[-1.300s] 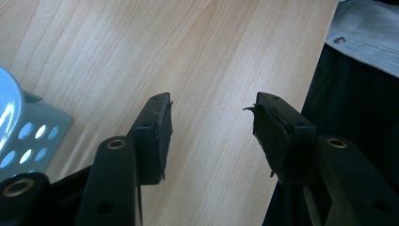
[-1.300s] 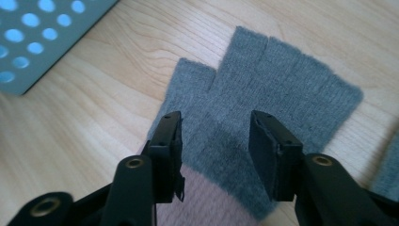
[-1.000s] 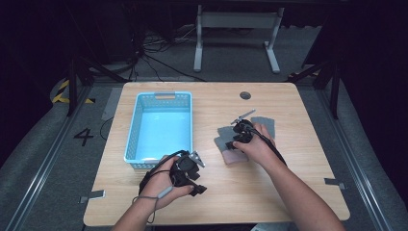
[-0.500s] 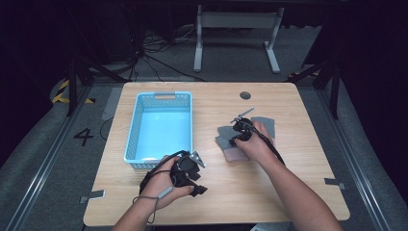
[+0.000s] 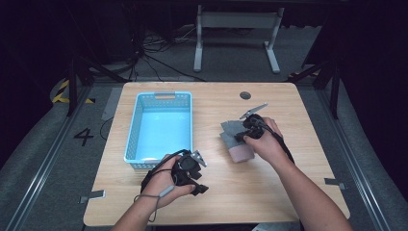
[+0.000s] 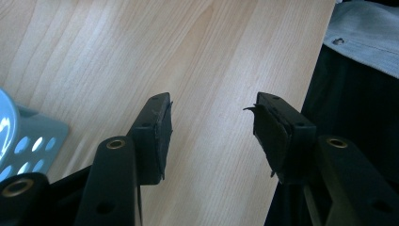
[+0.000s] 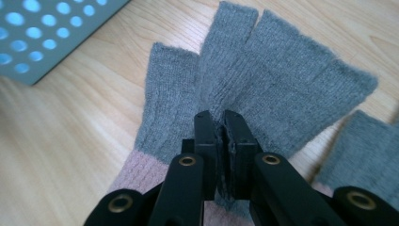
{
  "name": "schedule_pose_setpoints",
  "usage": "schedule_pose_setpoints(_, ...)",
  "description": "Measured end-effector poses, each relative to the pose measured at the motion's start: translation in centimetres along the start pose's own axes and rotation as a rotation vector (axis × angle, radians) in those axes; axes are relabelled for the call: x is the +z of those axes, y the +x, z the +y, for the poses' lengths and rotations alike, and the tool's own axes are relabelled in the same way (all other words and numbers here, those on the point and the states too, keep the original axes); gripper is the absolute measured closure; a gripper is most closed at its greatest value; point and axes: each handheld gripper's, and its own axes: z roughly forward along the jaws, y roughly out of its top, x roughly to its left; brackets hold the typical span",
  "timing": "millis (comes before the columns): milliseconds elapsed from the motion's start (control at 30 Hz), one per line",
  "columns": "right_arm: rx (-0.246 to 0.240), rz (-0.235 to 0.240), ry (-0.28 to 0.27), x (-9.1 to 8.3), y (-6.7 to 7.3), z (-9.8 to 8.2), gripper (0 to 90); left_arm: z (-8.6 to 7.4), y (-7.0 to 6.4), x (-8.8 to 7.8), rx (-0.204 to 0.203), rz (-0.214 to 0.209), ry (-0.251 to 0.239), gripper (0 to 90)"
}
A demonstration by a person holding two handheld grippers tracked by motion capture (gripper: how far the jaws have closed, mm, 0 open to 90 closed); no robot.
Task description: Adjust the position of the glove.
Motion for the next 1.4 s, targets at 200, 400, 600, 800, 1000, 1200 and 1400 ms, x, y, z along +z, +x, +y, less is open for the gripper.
schedule_pose_setpoints(200,-0.036,0.017,-0.013,-2.4,0.0,-0.8,85.9,0.4,0.1,0.2,0.012,-0.005,0.005,48.2)
schedule_pose_setpoints(400,-0.084,0.063,-0.013,-4.5,0.4,-2.1,85.6,0.9,0.1,0.4,0.032,-0.012,0.012,48.1)
schedule_pose_setpoints(600,-0.199,0.132,0.006,-5.7,1.5,-3.6,85.4,1.6,0.0,0.7,0.047,-0.02,0.013,48.1)
schedule_pose_setpoints(800,-0.305,0.173,0.031,-5.6,2.2,-4.5,85.4,2.1,0.1,0.9,0.06,-0.026,0.019,48.0)
schedule_pose_setpoints(1000,-0.353,0.211,0.068,-4.4,2.6,-5.6,85.3,2.3,0.2,1.1,0.068,-0.021,0.004,47.6)
schedule_pose_setpoints(1200,-0.387,0.224,0.118,-2.2,2.9,-6.9,85.1,2.3,0.1,1.1,0.065,-0.027,0.005,48.8)
schedule_pose_setpoints(1400,-0.37,0.237,0.111,-0.7,2.8,-7.7,79.9,2.2,0.1,1.1,0.065,-0.03,0.013,48.8)
